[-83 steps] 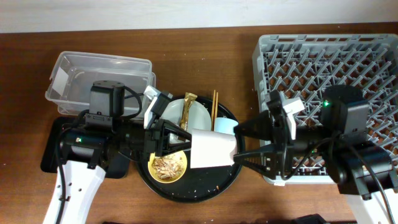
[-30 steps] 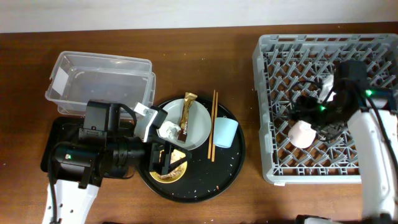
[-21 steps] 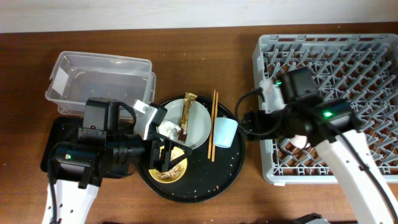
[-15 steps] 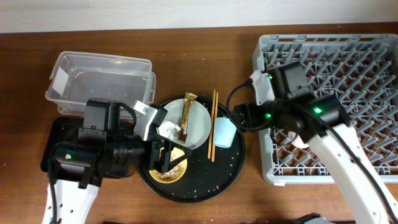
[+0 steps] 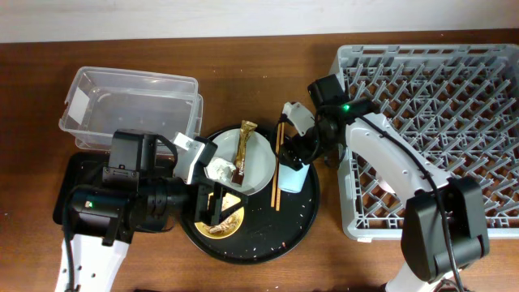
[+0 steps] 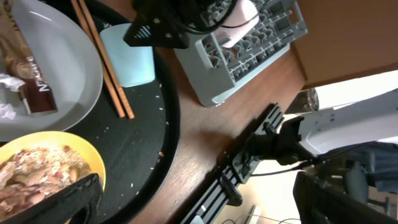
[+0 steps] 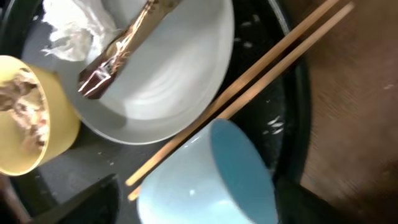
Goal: Sort waste into correct bins and load items into the dishwasher rack
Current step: 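Grasp the blue cup on the round tray with the right gripper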
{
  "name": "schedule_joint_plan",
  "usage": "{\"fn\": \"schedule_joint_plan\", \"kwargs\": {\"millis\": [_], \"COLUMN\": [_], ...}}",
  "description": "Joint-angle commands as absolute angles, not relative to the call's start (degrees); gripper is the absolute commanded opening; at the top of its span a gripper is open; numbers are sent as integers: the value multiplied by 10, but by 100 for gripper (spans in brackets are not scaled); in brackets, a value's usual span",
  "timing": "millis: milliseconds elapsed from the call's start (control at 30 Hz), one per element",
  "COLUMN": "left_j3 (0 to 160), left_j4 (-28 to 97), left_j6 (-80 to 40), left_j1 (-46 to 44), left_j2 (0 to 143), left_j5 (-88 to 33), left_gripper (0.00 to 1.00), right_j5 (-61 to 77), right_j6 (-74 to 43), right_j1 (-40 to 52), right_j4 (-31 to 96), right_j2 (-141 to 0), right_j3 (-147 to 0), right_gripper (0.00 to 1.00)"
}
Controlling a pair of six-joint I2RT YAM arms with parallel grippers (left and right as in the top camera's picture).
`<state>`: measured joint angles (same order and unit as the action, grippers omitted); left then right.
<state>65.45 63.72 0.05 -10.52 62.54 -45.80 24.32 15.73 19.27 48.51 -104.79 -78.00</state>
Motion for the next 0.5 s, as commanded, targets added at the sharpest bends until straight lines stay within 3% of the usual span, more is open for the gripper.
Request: {"fn": "schedule_joint_plan", "kwargs": {"millis": [0,200,267,400,467], "left_j3": [661,661,661,661,661], "left_j4": [639,644,646,646,647], "left_j6": [9,9,9,9,9], "left_j1": [-108,-108,-108,-108,-108], "left_j2": [617,617,617,617,617], "left_j5": [-445,-445,-445,-445,-445], "left_gripper": [97,97,97,97,98], "right_j5": [273,280,285,285,283], "right_j6": [173,173,172,167,143], "right_j1": [196,196,195,195,195], "right_j4": [504,486,509,542,565], "right_j2": [-1052,-1054,-1054,-1046,-1036], "right_j3": [-776,-745,-746,-757,-774], "right_gripper": [76,75,58,36,21]}}
